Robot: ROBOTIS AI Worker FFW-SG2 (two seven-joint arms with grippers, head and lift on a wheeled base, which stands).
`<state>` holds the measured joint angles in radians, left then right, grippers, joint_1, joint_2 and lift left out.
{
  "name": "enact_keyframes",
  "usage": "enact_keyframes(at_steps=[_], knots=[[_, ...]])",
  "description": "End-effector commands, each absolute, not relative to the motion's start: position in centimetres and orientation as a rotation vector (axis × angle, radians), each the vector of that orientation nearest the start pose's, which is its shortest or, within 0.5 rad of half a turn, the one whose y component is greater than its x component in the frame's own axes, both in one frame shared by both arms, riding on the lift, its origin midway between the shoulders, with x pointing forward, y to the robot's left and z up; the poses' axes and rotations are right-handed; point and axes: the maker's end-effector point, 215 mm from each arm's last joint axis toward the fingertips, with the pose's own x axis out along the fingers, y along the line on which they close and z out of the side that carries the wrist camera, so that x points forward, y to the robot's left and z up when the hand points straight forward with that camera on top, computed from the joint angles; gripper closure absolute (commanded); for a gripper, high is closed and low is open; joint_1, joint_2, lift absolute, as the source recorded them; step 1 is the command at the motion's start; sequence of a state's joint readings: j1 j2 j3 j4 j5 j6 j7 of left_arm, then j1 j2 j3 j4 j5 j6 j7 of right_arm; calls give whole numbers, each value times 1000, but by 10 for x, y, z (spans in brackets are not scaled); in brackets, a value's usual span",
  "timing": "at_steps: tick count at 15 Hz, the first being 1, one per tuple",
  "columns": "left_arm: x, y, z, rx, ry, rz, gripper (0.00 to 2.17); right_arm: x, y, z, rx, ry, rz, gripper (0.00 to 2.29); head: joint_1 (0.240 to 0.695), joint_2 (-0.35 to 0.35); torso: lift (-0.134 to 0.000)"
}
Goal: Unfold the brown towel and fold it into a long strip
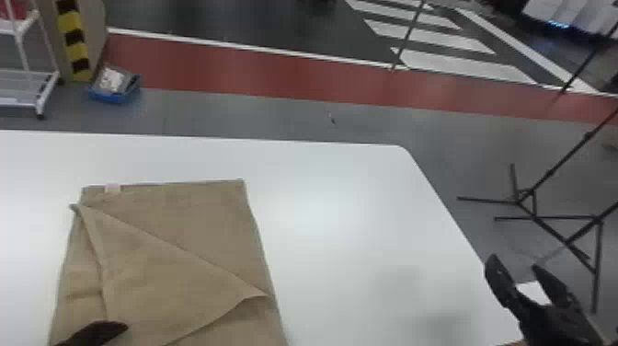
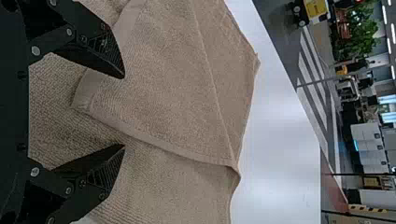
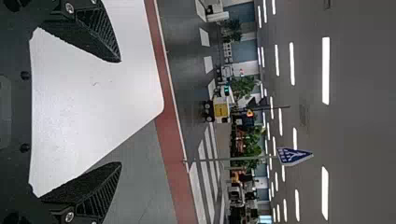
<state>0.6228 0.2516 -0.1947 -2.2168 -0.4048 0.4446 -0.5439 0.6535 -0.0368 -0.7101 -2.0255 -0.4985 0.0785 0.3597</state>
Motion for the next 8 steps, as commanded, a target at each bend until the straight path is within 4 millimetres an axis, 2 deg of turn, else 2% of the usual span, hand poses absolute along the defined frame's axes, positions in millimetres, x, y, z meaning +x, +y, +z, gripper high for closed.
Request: enact_keyframes(at_steps=[1, 8], knots=[[325, 110, -467, 440, 519, -704, 410, 319, -524, -340, 121, 86, -248, 97, 695, -350, -123], [338, 112, -454, 434, 481, -649, 410, 322, -521, -341, 127, 86, -243, 97, 695, -350, -123]])
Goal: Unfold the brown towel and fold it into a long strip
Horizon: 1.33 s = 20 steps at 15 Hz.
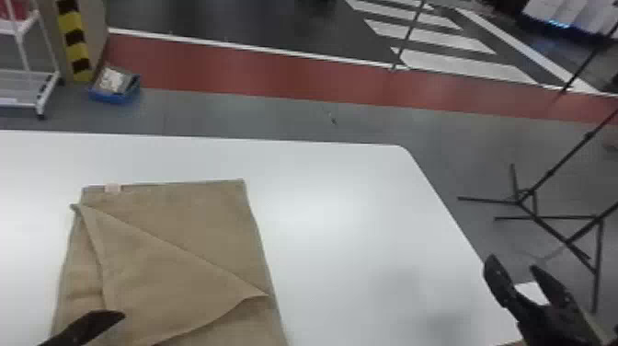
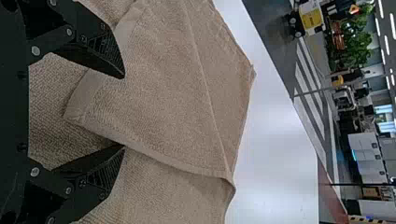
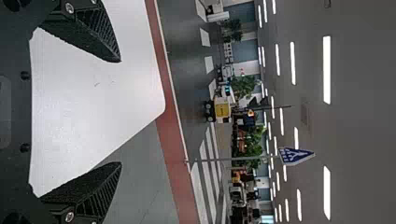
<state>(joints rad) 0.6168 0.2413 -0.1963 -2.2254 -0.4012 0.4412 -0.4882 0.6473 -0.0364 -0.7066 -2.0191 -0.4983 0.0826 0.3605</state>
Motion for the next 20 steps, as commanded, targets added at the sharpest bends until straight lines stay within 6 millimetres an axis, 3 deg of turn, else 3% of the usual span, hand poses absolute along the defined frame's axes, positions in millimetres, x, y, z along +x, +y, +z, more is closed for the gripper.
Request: enact_keyframes(at_steps=[1, 2, 3, 5, 6, 11, 12, 13, 15, 20], knots=[[338, 113, -455, 434, 484, -646, 414, 323, -520, -341, 126, 85, -241, 97, 695, -350, -123], [337, 113, -457, 433, 488, -646, 417, 323, -520, -341, 126, 85, -241, 97, 695, -350, -123], [337, 113, -456, 431, 485, -646, 572, 323, -520, -341, 128, 84, -239, 97, 695, -350, -123], [339, 111, -451, 422, 475, -648, 1220, 323, -520, -341, 128, 84, -239, 97, 695, -350, -123], [338, 110, -452, 422, 477, -651, 1426, 323, -520, -341, 126, 85, -239, 97, 695, -350, -123], [338, 107, -438, 413, 462, -651, 1443, 328, -513, -335, 124, 73, -219, 97, 695, -350, -123], [339, 107, -435, 412, 458, -649, 1794, 335, -507, -333, 127, 75, -204, 97, 695, -350, -123], [339, 108, -433, 411, 457, -641, 1949, 345, -494, -328, 123, 80, -177, 97, 695, -350, -123], [338, 102, -427, 417, 443, -653, 1949, 371, -459, -331, 133, 138, -96, 110, 695, -350, -123], [334, 79, -419, 437, 408, -737, 1949, 462, -343, -361, 204, 354, 132, 127, 695, -350, -123]])
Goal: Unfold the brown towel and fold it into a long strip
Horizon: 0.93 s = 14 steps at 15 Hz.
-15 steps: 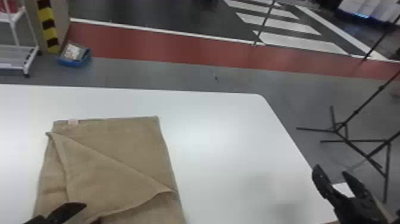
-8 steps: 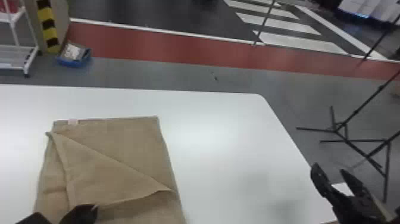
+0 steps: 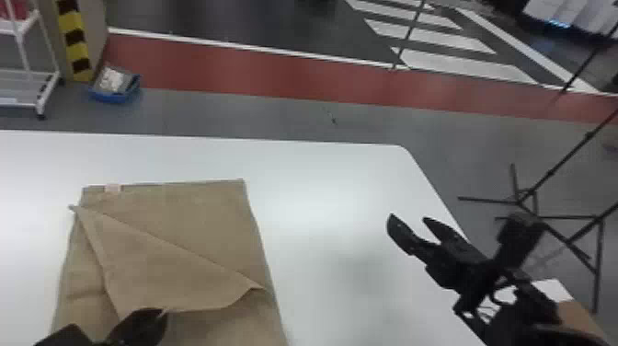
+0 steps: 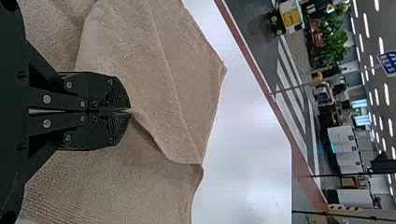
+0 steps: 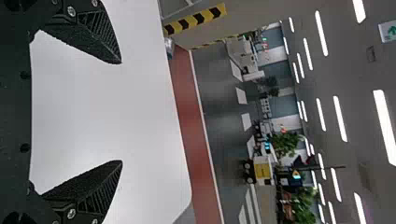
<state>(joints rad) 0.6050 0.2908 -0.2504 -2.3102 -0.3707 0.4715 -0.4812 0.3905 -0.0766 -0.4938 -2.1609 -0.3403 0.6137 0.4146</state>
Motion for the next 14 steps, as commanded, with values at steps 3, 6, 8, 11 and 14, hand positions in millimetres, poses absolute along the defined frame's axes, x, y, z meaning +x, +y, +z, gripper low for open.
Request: enact_keyframes(at_steps=[3, 6, 8, 11, 14], knots=[[328, 69, -420, 447, 402, -777, 1949, 515, -289, -371, 213, 407, 213, 127, 695, -350, -123], [323, 67, -423, 456, 406, -798, 1949, 569, -218, -382, 193, 452, 308, 127, 695, -287, -123], [320, 68, -423, 460, 406, -807, 1949, 600, -177, -394, 178, 491, 353, 127, 695, -229, -123], [317, 66, -425, 483, 399, -823, 1949, 637, -152, -402, 125, 497, 383, 147, 695, -133, -123], [317, 60, -427, 504, 391, -860, 1949, 652, -140, -419, 67, 534, 400, 151, 695, -104, -123]])
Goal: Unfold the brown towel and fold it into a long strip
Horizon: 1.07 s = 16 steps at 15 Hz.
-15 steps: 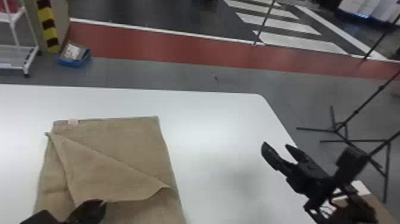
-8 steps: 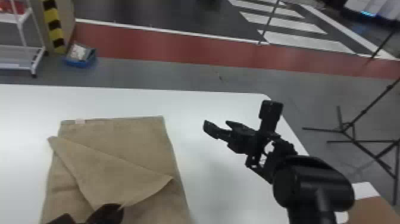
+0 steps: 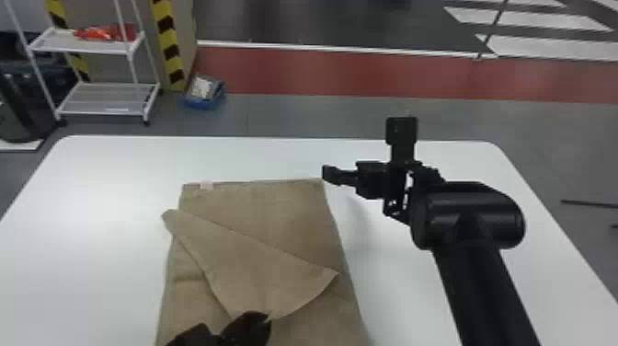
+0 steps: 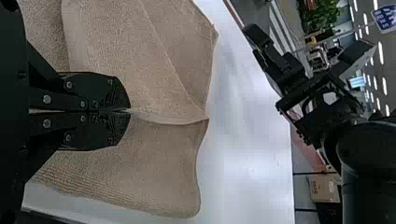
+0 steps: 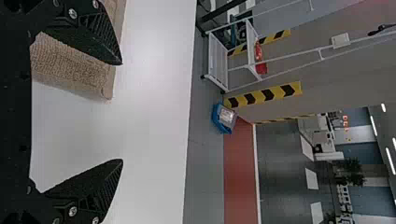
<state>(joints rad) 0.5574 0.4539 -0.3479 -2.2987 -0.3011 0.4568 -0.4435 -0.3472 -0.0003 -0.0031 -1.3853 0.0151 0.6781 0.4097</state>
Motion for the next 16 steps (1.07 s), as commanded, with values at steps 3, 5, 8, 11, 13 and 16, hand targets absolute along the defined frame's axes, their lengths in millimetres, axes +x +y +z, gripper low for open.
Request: enact_keyframes(at_steps=[3, 5, 8, 11, 13, 16], knots=[[320, 52, -426, 525, 373, -903, 1949, 658, -133, -432, 57, 580, 417, 184, 695, -92, -123], [324, 48, -426, 533, 366, -922, 1949, 657, -127, -443, 30, 613, 444, 188, 695, -90, -123], [326, 41, -423, 539, 352, -940, 1949, 653, -114, -447, 18, 631, 494, 218, 695, -87, -123], [325, 37, -424, 542, 349, -954, 1949, 654, -109, -454, -2, 669, 520, 353, 695, -83, -123], [326, 31, -423, 544, 341, -964, 1949, 651, -107, -462, -39, 710, 528, 475, 695, -82, -123], [327, 31, -423, 545, 340, -965, 1953, 651, -107, -462, -58, 716, 524, 967, 695, -84, -123]])
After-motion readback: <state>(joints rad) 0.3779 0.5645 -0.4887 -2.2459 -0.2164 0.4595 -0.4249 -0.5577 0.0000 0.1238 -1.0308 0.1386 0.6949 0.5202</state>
